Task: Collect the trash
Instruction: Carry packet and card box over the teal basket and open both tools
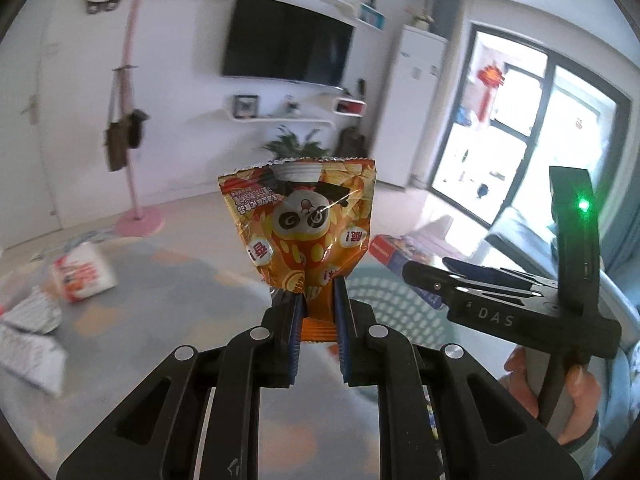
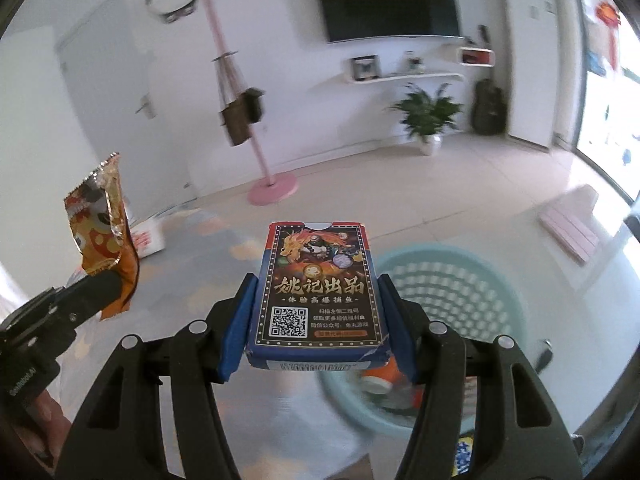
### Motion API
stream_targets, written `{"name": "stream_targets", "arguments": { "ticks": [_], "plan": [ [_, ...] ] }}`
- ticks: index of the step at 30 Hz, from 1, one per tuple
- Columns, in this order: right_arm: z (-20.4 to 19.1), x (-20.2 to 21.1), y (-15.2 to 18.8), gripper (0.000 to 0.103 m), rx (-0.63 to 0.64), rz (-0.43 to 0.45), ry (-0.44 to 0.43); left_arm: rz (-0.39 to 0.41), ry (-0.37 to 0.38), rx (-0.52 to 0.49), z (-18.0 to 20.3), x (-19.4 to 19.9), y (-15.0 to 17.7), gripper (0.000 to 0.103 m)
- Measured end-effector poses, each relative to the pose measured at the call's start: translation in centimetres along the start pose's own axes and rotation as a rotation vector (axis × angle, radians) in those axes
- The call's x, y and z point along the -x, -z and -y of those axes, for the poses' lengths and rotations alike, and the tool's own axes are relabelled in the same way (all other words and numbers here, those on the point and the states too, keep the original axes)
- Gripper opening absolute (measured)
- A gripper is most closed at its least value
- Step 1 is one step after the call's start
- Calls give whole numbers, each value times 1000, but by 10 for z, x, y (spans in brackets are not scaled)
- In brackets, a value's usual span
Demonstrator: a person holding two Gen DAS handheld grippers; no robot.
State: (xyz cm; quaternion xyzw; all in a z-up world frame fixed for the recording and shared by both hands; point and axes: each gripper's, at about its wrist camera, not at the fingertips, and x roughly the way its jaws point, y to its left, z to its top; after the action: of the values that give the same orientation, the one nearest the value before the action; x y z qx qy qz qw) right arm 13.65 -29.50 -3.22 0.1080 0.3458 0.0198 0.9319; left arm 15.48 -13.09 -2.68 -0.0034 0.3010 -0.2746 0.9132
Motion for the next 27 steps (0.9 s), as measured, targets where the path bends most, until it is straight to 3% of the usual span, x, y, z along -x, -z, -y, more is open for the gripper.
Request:
{"name": "stream_targets", "arguments": {
  "ticks": [12,13,16,19,22,25,27],
  "plan": [
    [90,-24,20,56,-171,-71,114,-143,106,-47,46,-98,1,14],
    [93,-29,22,57,-179,-83,118,-159,111,-47,48,-106,3,16],
    [106,-45,26,59,-216,-112,140,-186,119,-46,45,-120,8,48],
    [118,-52,32,61,-259,-130,106,-220,124,-47,42,-131,18,49],
    [124,-54,36,61,-273,-140,122,-237,119,-46,38,-132,26,60],
    [123,-50,38,61,-279,-137,109,-245,131,-61,37,-130,31,62],
    [119,-47,36,61,-268,-131,113,-261,152,-77,42,-127,34,78]
  ]
}}
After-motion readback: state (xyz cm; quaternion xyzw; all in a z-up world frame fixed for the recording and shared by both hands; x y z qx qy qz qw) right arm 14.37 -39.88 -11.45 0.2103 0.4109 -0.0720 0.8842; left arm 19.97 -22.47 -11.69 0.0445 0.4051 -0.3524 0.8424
